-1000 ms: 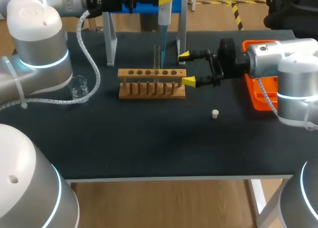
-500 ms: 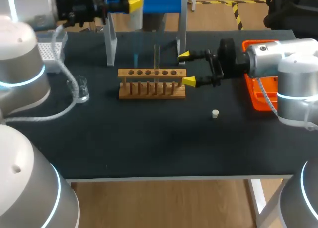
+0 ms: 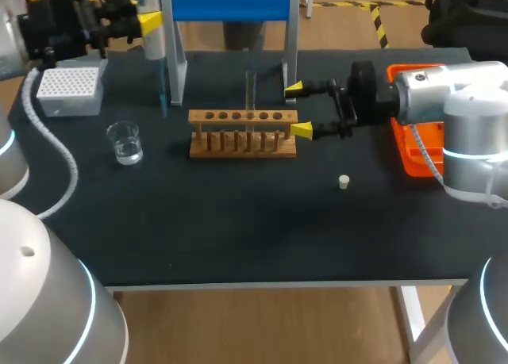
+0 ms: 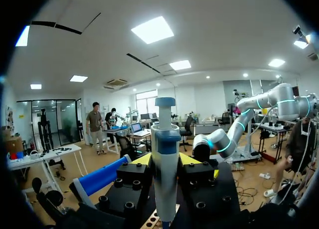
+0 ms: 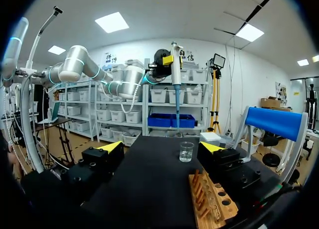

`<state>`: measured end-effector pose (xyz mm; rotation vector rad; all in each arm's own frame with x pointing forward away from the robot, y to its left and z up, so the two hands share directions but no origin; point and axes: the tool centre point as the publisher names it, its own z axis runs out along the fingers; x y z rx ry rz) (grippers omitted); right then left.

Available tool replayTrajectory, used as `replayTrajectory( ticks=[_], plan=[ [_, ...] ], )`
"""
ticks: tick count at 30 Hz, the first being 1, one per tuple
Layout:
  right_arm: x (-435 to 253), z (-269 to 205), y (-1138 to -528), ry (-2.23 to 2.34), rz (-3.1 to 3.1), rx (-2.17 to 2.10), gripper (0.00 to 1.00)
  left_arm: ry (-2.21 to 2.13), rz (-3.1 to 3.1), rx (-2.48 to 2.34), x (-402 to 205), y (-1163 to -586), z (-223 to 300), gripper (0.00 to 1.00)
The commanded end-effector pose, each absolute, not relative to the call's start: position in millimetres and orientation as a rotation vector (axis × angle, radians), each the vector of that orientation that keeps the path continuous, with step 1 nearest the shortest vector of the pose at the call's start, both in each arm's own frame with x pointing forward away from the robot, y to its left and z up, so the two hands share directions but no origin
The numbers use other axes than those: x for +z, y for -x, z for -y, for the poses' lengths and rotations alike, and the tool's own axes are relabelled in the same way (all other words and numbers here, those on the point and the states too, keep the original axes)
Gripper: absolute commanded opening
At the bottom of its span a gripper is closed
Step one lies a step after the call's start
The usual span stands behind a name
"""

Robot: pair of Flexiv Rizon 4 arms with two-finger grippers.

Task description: Invert the test tube, pick up the pipette, mount the tip to pipette, aspirate from beaker and dispense into the tube, eject the tip, return the pipette, and cap with the stopper.

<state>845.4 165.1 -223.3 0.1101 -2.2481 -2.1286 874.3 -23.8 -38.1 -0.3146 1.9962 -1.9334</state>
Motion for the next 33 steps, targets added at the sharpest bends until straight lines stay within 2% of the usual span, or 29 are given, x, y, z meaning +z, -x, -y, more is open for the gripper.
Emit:
replayTrajectory(
  ticks=[1, 14, 33],
  plan=[
    [-222.9, -164.0, -845.1, -0.111, 2.25, -2.127, 1.0, 0.303, -1.982, -1.932, -38.9, -870.0, -4.7, 0.0],
    [-222.9, -164.0, -845.1, -0.111, 2.25, -2.127, 1.0, 0.308, -1.987, -1.919, -47.3, -893.8, -39.8, 0.0],
    [-222.9, -164.0, -845.1, -0.111, 2.25, -2.127, 1.0, 0.302, -1.975, -1.908, -51.7, -898.8, -49.8, 0.0]
  ],
)
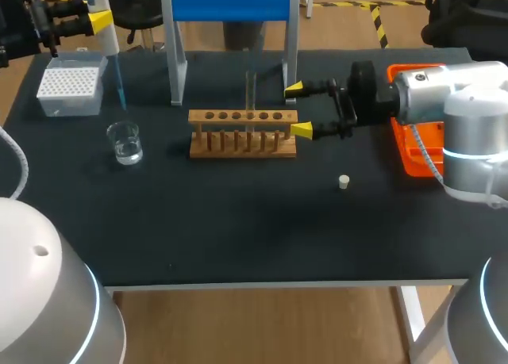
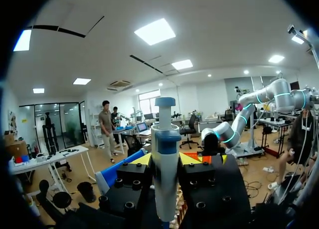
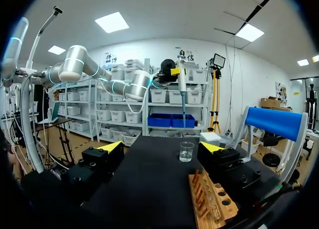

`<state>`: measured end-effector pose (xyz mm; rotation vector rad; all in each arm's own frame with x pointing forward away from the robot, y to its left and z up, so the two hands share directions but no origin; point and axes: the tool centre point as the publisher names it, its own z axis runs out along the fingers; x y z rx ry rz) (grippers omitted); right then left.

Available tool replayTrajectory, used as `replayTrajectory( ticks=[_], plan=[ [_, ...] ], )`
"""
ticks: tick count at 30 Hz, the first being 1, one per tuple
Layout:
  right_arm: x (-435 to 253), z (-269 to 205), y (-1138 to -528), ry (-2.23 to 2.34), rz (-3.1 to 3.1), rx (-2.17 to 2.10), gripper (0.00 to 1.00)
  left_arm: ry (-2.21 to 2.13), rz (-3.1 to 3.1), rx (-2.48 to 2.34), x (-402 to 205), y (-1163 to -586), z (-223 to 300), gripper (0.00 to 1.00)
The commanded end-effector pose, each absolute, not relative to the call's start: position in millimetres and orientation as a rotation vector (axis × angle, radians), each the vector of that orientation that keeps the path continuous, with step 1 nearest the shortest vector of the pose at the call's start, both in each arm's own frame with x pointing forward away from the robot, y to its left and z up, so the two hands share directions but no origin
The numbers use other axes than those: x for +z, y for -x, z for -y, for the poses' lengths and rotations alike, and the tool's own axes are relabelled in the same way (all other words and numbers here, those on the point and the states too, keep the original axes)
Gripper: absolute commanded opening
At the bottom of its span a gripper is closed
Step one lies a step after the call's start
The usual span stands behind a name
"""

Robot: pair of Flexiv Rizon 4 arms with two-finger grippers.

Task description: Invert the test tube, pick up the pipette, mount the tip to pipette, aspirate from beaker and dispense into the tube, eject the tip, return the pipette, and cap with the stopper.

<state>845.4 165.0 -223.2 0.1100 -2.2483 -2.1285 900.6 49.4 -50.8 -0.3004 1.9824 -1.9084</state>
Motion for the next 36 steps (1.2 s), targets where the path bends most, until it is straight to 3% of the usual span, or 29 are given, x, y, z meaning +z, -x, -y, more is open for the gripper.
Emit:
replayTrajectory(
  ticks=[1, 31, 36],
  plan=[
    [-222.9, -164.0, -845.1, -0.111, 2.25, -2.127, 1.0, 0.303, -1.975, -1.908, -52.0, -898.4, -50.1, 0.0],
    [-222.9, -164.0, -845.1, -0.111, 2.25, -2.127, 1.0, 0.318, -1.974, -1.904, -53.0, -896.7, -51.2, 0.0],
    [-216.9, -197.3, -828.4, -0.156, 2.339, -2.083, 1.0, 0.318, -1.974, -1.904, -53.0, -896.7, -51.2, 0.0]
  ],
)
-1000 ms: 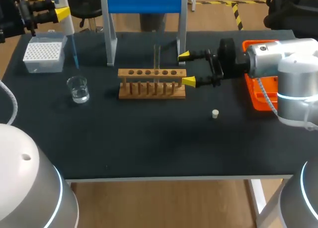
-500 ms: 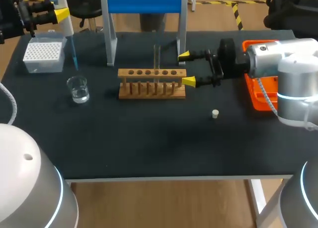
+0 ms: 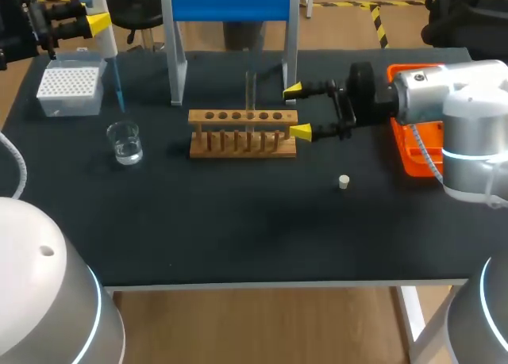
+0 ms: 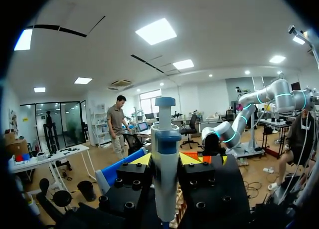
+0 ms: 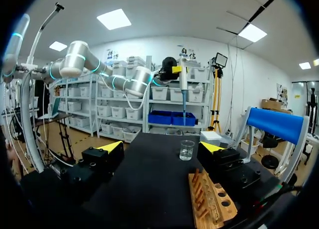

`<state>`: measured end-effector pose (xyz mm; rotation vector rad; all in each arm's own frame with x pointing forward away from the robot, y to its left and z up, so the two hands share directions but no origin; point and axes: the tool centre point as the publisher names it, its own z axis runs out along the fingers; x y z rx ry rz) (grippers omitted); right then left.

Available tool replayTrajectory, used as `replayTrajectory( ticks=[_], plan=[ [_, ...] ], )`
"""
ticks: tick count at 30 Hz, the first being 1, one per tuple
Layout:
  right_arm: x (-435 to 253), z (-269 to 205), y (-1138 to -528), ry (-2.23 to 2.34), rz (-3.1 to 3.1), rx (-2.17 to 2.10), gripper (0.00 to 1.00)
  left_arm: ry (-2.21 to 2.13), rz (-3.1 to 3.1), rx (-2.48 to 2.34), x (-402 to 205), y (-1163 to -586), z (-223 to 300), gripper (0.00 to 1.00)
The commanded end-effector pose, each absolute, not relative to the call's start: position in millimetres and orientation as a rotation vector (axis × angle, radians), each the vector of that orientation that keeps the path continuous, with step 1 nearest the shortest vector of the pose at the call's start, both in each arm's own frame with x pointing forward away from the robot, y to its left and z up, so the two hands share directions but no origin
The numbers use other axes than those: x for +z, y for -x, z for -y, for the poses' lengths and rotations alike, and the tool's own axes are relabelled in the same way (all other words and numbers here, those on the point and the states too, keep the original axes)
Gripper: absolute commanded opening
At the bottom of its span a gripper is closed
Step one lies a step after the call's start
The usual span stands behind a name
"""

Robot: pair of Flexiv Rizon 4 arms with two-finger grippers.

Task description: Invert the test tube, pick up the pipette, mount the tip to pipette, aspirate from beaker and dispense into the tube, eject the tip, return the pipette, and cap with the stopper.

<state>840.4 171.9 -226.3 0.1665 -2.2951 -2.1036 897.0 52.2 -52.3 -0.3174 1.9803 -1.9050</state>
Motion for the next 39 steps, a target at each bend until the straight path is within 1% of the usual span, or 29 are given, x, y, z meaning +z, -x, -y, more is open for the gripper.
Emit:
replayTrajectory(
  ticks=[1, 7, 14, 21, 28, 39],
  plan=[
    [-215.2, -204.8, -824.6, -0.173, 2.345, -2.075, 1.0, 0.318, -1.974, -1.904, -53.0, -896.7, -51.2, 0.0],
    [-209.0, -248.1, -803.1, -0.23, 2.413, -2.012, 1.0, 0.318, -1.974, -1.904, -53.0, -896.7, -51.2, 0.0],
    [-209.1, -295.7, -784.6, -0.061, 2.45, -1.982, 1.0, 0.318, -1.974, -1.904, -53.0, -896.7, -51.2, 0.0],
    [-219.6, -336.1, -784.2, 0.04, 2.536, -1.935, 1.0, 0.318, -1.974, -1.904, -53.0, -896.7, -51.2, 0.0],
    [-242.1, -356.7, -794.9, 0.153, 2.637, -1.896, 1.0, 0.318, -1.974, -1.904, -53.0, -896.7, -51.2, 0.0],
    [-266.1, -369.1, -821.0, 0.268, 2.711, -1.877, 1.0, 0.318, -1.974, -1.904, -53.0, -896.7, -51.2, 0.0]
  ],
)
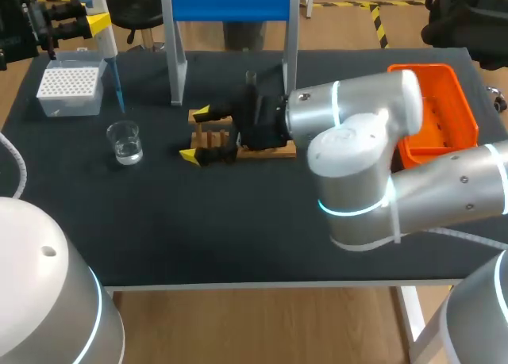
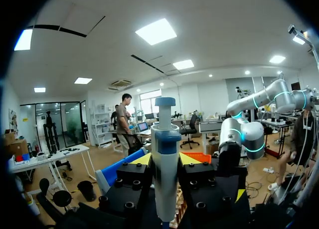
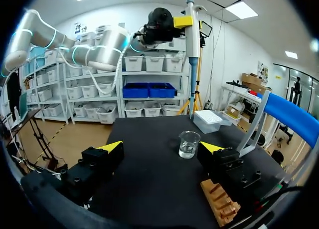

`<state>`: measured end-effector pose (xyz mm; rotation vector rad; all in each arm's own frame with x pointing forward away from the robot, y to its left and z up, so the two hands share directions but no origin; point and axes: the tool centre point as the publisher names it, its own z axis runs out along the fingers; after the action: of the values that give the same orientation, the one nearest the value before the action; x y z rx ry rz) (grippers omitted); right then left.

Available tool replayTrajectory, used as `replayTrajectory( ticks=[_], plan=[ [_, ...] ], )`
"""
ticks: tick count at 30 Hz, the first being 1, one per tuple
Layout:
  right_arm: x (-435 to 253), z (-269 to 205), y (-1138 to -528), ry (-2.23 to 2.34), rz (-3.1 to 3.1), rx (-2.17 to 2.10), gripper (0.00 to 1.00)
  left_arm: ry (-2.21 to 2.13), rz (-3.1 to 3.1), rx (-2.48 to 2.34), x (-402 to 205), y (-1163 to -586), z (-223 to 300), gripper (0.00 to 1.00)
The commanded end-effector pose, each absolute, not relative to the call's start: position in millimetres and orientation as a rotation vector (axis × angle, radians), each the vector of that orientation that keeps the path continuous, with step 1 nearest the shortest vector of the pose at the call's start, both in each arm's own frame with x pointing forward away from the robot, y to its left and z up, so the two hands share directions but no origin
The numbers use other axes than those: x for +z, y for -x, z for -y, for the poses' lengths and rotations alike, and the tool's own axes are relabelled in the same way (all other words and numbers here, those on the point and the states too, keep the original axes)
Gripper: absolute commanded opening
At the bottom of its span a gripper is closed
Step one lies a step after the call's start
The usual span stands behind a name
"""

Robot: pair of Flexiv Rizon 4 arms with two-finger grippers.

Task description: Invert the test tube, pick up the pipette, mount the tip to pipette, aspirate from beaker and dispense into the tube, eject the tip, return the pipette, and cap with the stopper.

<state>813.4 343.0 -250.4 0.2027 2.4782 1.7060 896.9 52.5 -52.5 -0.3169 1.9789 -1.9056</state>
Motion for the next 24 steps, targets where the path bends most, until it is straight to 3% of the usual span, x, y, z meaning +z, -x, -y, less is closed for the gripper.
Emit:
replayTrajectory(
  ticks=[1, 24],
  plan=[
    [-267.4, -369.8, -822.8, -0.243, -2.436, 1.687, 1.0, 0.318, -1.974, -1.904, -53.0, -896.7, -51.2, 0.0],
    [-291.1, -378.3, -839.8, -0.297, -2.403, 1.608, 1.0, 0.318, -1.974, -1.904, -53.0, -896.7, -51.2, 0.0]
  ],
)
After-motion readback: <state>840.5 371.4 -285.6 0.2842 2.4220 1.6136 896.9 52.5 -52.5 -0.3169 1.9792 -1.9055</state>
